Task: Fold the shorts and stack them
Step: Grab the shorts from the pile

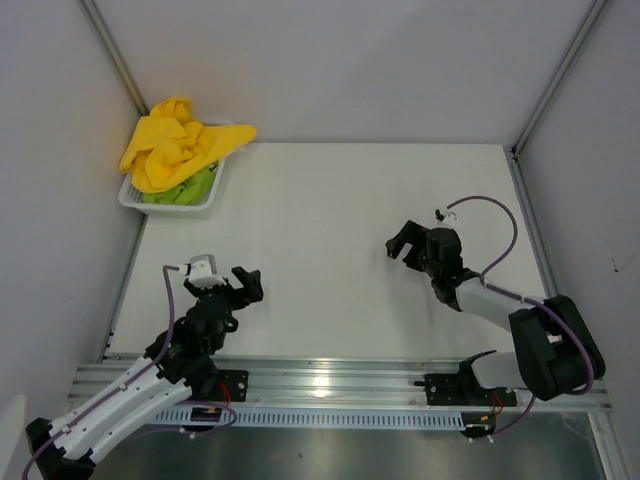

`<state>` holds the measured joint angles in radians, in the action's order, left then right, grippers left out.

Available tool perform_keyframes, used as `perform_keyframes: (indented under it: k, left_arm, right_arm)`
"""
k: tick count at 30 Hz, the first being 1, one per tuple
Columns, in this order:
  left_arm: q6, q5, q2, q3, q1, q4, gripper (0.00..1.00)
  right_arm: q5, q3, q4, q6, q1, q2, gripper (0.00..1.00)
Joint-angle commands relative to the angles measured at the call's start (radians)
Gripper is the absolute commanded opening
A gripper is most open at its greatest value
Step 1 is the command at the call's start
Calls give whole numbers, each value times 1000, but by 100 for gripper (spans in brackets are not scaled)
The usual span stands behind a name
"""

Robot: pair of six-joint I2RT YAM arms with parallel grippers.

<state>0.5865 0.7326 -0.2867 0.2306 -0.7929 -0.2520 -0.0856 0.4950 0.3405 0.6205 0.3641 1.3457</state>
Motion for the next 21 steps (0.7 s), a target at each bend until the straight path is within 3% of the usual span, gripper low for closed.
perform_keyframes:
  k: [1, 7, 13, 15, 17, 21]
  left_arm:
    - [71, 12, -106, 79, 58, -47, 99]
    - [183, -436, -169, 228, 447, 84, 99]
    - [317, -737, -440, 420, 843, 184, 99]
    - [383, -896, -559, 452, 972, 238, 99]
    - [404, -955, -636, 519, 1044, 303, 99]
    - [418, -941, -810, 627, 1083, 316, 99]
  right_arm:
    - [-35, -6, 37, 1, -2, -59, 99]
    - [-55, 25, -18, -25, -2, -80, 99]
    - [-52, 11, -5, -21, -5, -88, 100]
    - [-48, 11, -1, -22, -5, -91, 99]
    - [-52, 8, -3, -21, -4, -97, 100]
    - [-59, 7, -5, -24, -5, -111, 100]
